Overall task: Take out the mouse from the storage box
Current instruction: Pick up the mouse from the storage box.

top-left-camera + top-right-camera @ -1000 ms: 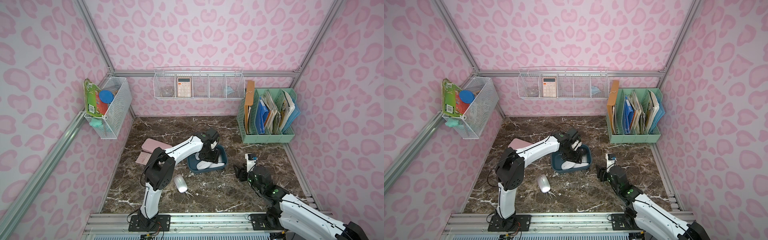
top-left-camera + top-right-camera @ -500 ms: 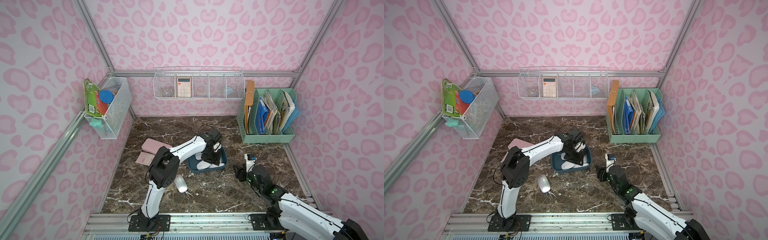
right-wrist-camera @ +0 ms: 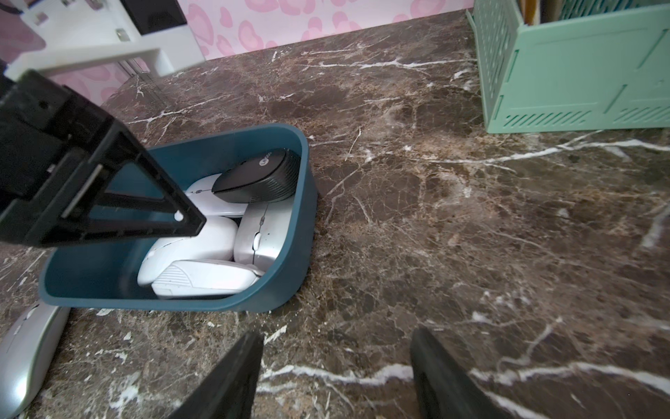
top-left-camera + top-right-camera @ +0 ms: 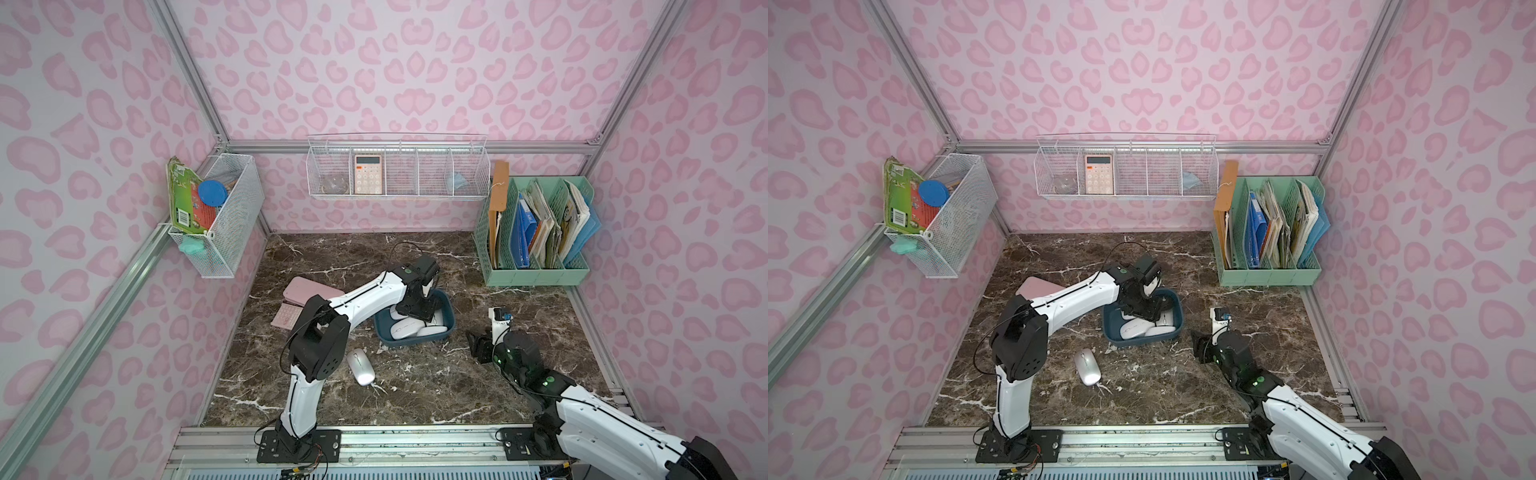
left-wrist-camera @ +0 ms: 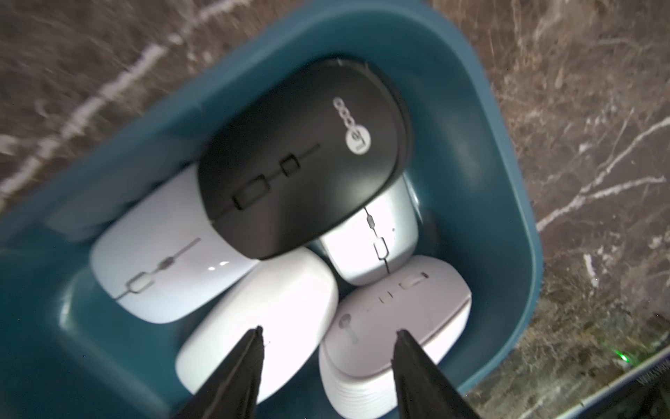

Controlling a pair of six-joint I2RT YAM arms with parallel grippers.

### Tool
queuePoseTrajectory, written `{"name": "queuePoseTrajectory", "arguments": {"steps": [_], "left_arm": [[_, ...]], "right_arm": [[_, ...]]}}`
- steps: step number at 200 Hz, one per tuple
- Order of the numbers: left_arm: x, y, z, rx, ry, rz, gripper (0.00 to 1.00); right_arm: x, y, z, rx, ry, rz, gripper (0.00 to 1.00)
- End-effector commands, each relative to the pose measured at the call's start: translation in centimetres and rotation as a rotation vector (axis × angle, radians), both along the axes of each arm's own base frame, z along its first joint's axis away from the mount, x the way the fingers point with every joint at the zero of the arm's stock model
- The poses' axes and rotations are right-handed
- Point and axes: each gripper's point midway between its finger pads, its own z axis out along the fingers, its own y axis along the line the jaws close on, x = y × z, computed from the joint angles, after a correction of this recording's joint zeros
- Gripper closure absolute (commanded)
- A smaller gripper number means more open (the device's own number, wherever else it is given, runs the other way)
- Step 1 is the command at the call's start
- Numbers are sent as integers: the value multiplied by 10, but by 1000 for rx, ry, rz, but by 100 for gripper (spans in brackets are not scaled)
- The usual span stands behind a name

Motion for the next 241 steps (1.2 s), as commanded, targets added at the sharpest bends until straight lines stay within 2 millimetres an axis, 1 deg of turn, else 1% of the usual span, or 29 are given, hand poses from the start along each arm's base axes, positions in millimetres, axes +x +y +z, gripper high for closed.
{"name": "queuePoseTrajectory", "arguments": {"steps": [1,29,56,70,88,111,145,206,223,241], "left_arm": [[20,5,9,32,-89,66,31],[32,7,6,74,-123,49,17],[38,3,-1,88,-112,-13,9],[41,2,-5,95,-111,-41,7],[46,5,-8,107,-107,-46,7],[46,0,-11,75,-90,-84,4],[42,-8,-19,61,-43,-127,5],[39,-21,-21,11,-27,-170,9],[35,-23,-19,6,-30,-187,12],[28,-28,-16,-14,-31,-225,17]], "right_arm": [[4,2,9,13,-31,2,32],[3,2,9,13,-32,4,32],[3,2,9,12,-32,0,32],[3,2,9,12,-33,1,32],[3,1,10,13,-35,-2,32],[3,1,9,12,-33,-2,32],[4,1,8,9,-31,-4,32],[4,1,8,7,-29,-6,32],[5,0,8,5,-31,-10,32],[4,0,8,6,-31,-10,32]]}}
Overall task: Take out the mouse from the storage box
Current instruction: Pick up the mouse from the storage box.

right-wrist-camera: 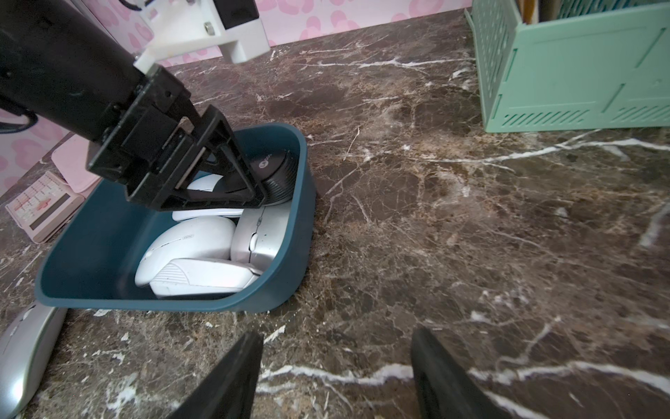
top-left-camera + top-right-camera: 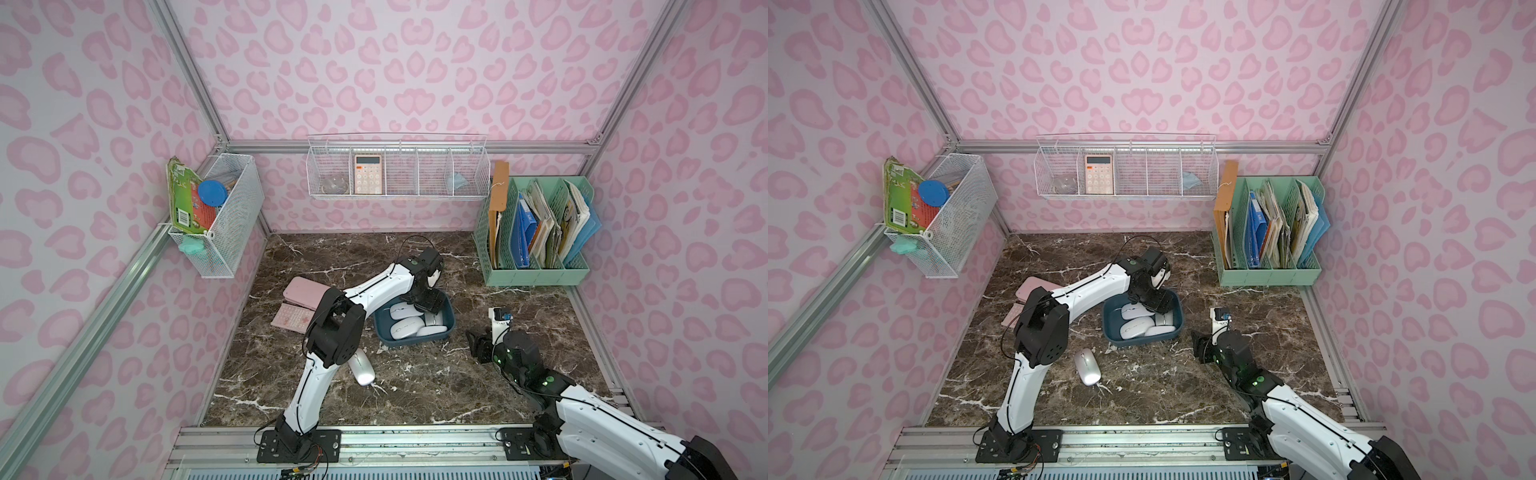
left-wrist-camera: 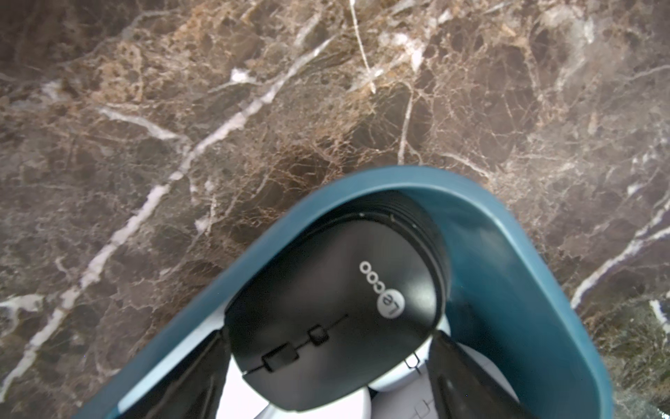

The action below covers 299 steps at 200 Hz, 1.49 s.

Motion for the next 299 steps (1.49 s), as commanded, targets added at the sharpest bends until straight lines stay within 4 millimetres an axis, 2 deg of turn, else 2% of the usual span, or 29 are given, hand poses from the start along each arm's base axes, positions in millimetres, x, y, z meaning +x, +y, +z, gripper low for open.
{"name": "queuePoseTrajectory", "arguments": {"steps": [1,38,71,76,117,137,162,180,191,204,214,243,268,299], "left_arm": [[-11,-8,8,-36,4,-64,17],[-9,-6,13,-39,-25,-68,19],[-4,-5,7,-4,-28,-71,7],[-2,-5,5,3,-28,-70,1],[3,-6,-1,24,-31,-90,1],[2,-7,-5,27,-18,-100,5],[0,-10,-7,16,-2,-102,18],[-4,-11,-7,4,5,-113,22],[-4,-10,-7,6,5,-114,28],[-6,-11,-6,-1,9,-117,30],[-8,-13,-5,-11,12,-123,29],[-3,-14,-8,-7,3,-117,13],[0,-17,-11,-11,-5,-112,7],[4,-21,-13,-22,-8,-108,7]], "right_arm": [[4,1,9,9,-32,-5,32],[4,0,9,8,-33,-9,32],[4,1,10,10,-34,-7,32],[4,0,9,8,-34,-9,32],[4,1,9,11,-34,-6,32],[4,0,9,9,-32,-8,32],[4,0,10,11,-36,-10,31],[4,0,9,9,-33,-12,31],[5,0,9,8,-32,-12,31],[5,-1,9,7,-32,-17,31],[5,-2,9,5,-32,-20,31],[5,-2,8,5,-31,-21,31],[5,-2,8,5,-32,-22,31],[5,-2,9,7,-34,-24,31]]}}
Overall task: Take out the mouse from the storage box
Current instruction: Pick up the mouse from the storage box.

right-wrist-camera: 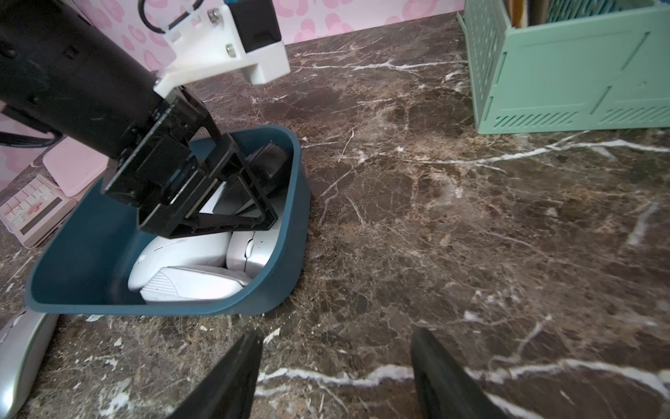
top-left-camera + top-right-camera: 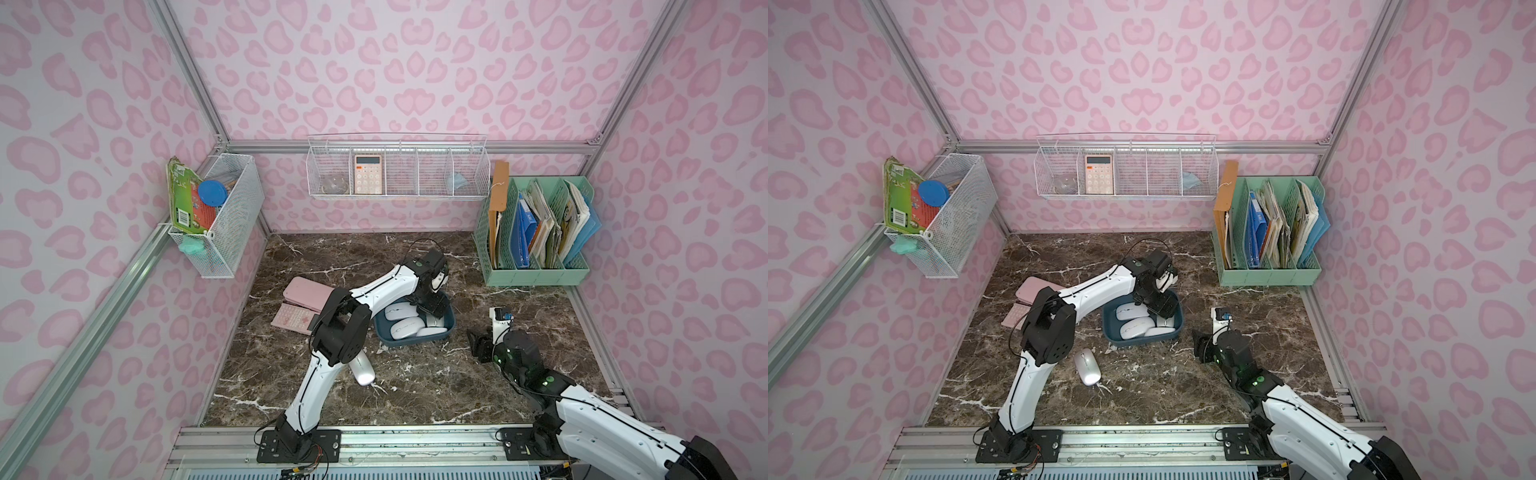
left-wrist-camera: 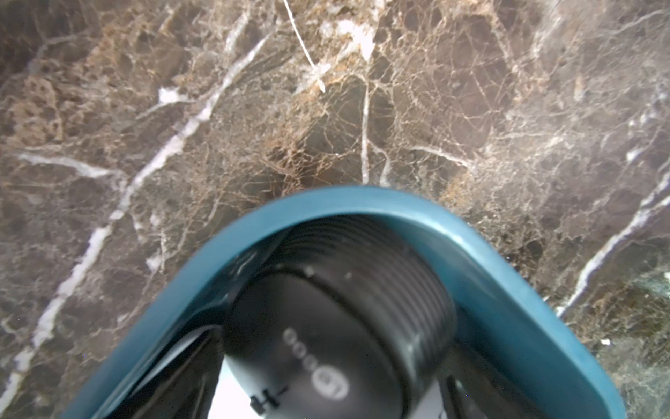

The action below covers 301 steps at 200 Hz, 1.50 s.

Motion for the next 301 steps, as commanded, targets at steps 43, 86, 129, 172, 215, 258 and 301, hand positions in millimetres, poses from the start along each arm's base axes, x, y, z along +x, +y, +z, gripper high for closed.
{"name": "queuePoseTrajectory", "arguments": {"steps": [43,86,129,172,215,258,301], "left_arm": [[11,-6,0,-17,-34,23,27],[18,2,12,-8,-101,58,45],[20,9,16,16,-138,89,62],[19,12,21,27,-176,112,76],[15,23,35,116,-266,137,81],[-11,33,61,154,-342,145,81],[-64,49,78,237,-373,138,82]], "right_arm": [[4,0,9,12,-32,-8,31],[3,1,9,13,-30,-7,31],[3,0,9,15,-33,-8,31],[3,0,9,13,-32,-9,31],[3,0,9,14,-33,-9,31],[3,-1,10,16,-36,-13,31],[3,-1,10,19,-39,-11,31]]}}
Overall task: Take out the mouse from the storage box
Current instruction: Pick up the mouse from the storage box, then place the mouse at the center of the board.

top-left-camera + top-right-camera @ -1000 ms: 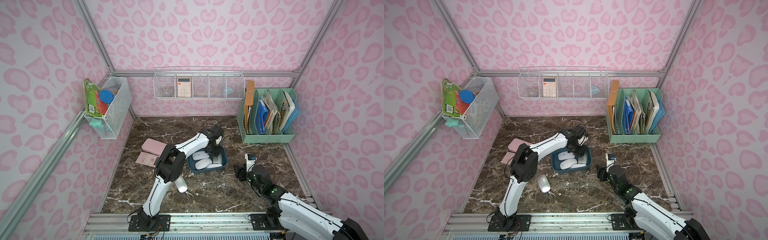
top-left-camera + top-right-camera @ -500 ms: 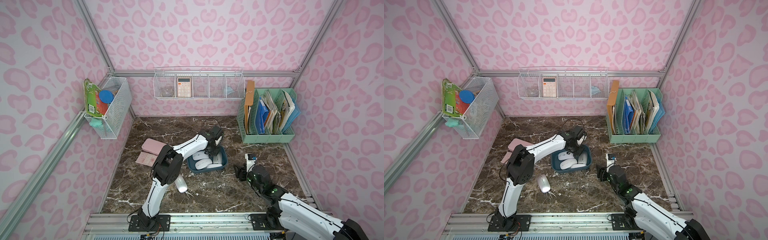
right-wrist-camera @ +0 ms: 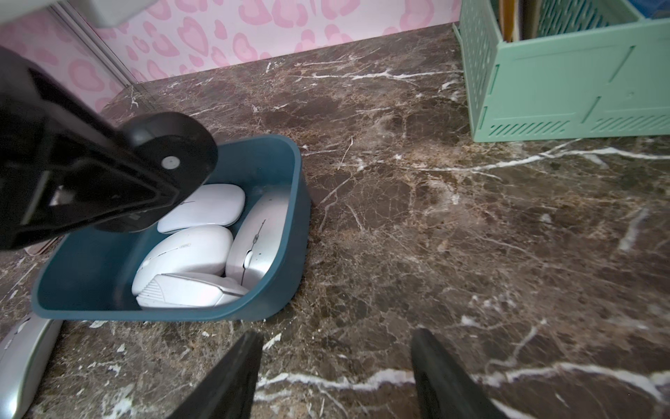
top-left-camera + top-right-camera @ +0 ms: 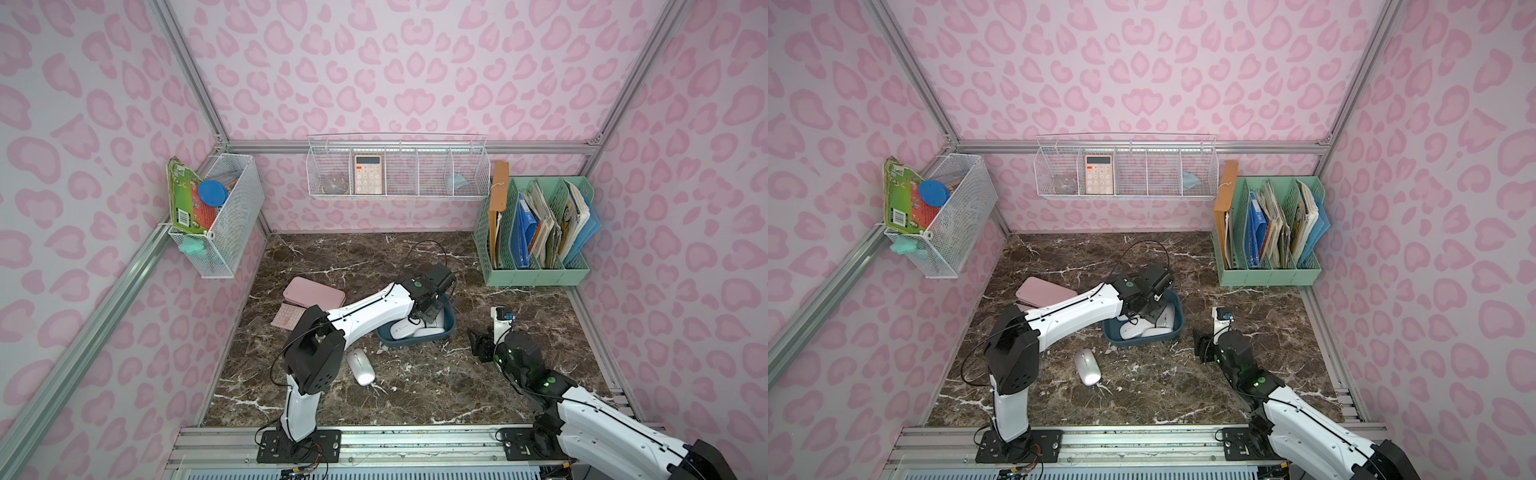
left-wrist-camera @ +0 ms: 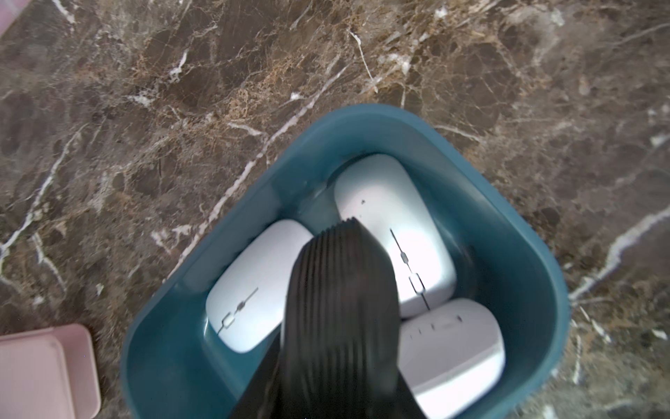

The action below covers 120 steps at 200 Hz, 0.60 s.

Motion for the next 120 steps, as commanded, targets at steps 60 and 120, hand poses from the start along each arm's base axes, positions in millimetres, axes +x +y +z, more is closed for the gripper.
{"name": "queuePoseTrajectory", "arguments": {"steps": [60,120], "left_arm": [[-100,55,3,210,46,93,82],[-141,76,-26,270,108,142,82]], "right_arm": [[2,0,5,11,-21,-4,31],[1,0,6,15,-29,-4,31]]}}
